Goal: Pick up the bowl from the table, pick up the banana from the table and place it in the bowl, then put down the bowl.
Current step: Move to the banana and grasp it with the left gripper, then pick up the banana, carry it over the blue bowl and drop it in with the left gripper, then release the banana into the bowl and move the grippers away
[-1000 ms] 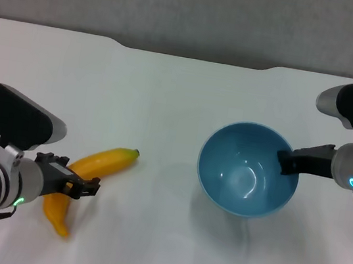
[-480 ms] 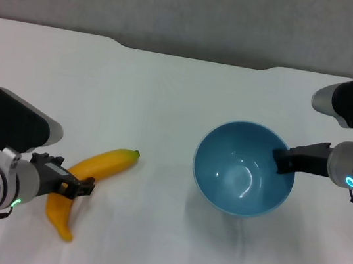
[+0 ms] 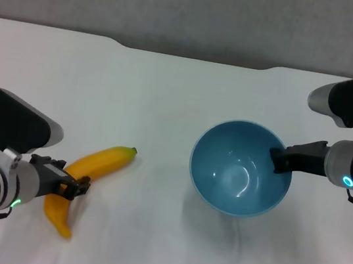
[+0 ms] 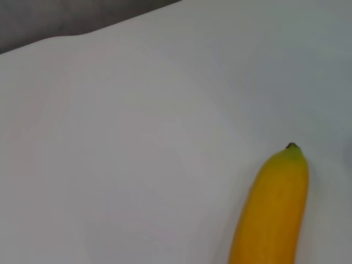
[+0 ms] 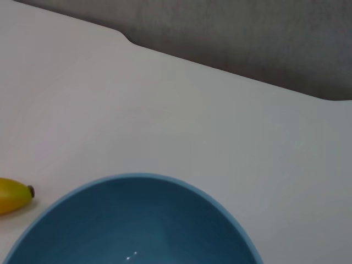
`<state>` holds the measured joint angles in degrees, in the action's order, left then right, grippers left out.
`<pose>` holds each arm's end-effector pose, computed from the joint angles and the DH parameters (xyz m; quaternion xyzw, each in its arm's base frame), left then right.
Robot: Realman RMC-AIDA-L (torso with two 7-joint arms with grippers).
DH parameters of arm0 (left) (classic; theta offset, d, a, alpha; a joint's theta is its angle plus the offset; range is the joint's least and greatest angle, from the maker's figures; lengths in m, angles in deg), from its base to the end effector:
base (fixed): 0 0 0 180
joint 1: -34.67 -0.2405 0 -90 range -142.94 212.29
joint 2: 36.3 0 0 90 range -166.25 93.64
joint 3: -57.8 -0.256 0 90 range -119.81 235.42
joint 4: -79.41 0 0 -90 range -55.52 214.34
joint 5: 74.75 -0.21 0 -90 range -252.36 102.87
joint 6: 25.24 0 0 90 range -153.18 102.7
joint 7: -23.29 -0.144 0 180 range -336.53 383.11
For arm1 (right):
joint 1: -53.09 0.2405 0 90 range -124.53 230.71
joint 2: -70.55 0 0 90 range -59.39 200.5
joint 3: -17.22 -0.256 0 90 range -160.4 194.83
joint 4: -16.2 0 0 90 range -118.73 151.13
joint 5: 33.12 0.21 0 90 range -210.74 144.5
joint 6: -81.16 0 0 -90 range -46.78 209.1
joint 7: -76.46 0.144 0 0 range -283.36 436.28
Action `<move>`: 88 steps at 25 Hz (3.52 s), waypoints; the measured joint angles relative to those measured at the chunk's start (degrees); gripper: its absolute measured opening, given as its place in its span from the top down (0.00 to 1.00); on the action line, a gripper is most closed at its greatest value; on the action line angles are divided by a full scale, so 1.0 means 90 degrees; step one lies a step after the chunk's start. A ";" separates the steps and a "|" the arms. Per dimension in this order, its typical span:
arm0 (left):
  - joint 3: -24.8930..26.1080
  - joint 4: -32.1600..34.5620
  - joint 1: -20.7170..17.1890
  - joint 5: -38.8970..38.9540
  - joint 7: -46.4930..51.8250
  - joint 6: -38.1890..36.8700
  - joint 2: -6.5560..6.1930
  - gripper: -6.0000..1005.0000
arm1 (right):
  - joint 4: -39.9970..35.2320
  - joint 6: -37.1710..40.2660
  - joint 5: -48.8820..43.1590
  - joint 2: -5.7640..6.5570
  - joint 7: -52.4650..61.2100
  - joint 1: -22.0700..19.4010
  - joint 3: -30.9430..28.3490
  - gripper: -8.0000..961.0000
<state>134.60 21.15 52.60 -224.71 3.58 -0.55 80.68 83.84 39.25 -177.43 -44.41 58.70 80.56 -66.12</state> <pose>-0.2916 0.3557 -0.0566 -0.8416 -0.3462 0.0449 0.4121 0.2110 0.3975 -0.0272 -0.8616 0.3521 -0.0047 0.3655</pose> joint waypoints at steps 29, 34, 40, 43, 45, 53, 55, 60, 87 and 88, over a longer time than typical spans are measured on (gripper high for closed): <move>0.0312 -0.3142 -0.0954 0.1608 -0.0105 0.0416 -0.0032 0.43 | -0.0448 0.0233 0.0653 -0.0010 0.0022 0.0077 0.0070 0.95; 0.0041 -0.2985 -0.0674 0.2135 -0.0318 0.0268 -0.0016 0.41 | -0.0988 0.0533 0.1349 -0.0010 -0.0053 0.0426 0.0223 0.95; -0.0294 -0.2767 -0.0417 0.2466 -0.0373 0.0000 -0.0004 0.39 | -0.1203 0.0748 0.2047 -0.0018 -0.0328 0.0659 0.0344 0.95; -0.0358 -0.2746 -0.0413 0.2539 -0.0381 -0.0127 -0.0002 0.38 | -0.1405 0.0822 0.2289 -0.0019 -0.0366 0.0837 0.0417 0.95; -0.0399 -0.2706 -0.0371 0.2589 -0.0382 -0.0156 -0.0001 0.37 | -0.1536 0.0859 0.2413 -0.0020 -0.0403 0.0944 0.0470 0.95; -0.0622 -0.2384 -0.0176 0.2813 -0.0445 -0.0475 0.0000 0.34 | -0.1632 0.0923 0.2555 -0.0030 -0.0416 0.1140 0.0675 0.95; -0.0659 -0.2313 -0.0164 0.2853 -0.0532 -0.0584 0.0000 0.34 | -0.1636 0.0938 0.2620 -0.0030 -0.0417 0.1169 0.0766 0.95; -0.0693 -0.2091 -0.0075 0.2873 -0.0630 -0.0651 0.0000 0.32 | -0.1638 0.0919 0.2655 -0.0029 -0.0406 0.1203 0.0891 0.95; 0.1362 -0.2011 -0.0874 0.2559 -0.1208 0.0148 -0.0030 0.10 | -0.3287 -0.0383 0.2568 0.0044 -0.0646 0.2461 -0.0617 0.94; 0.1363 -0.1954 -0.0859 0.2492 -0.1213 0.0135 -0.0024 0.10 | -0.3459 -0.0401 0.2566 0.0044 -0.0655 0.2574 -0.0666 0.94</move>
<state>146.87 3.56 44.87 -202.29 -7.33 0.67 80.46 52.71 35.65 -154.34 -44.02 52.81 103.73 -72.12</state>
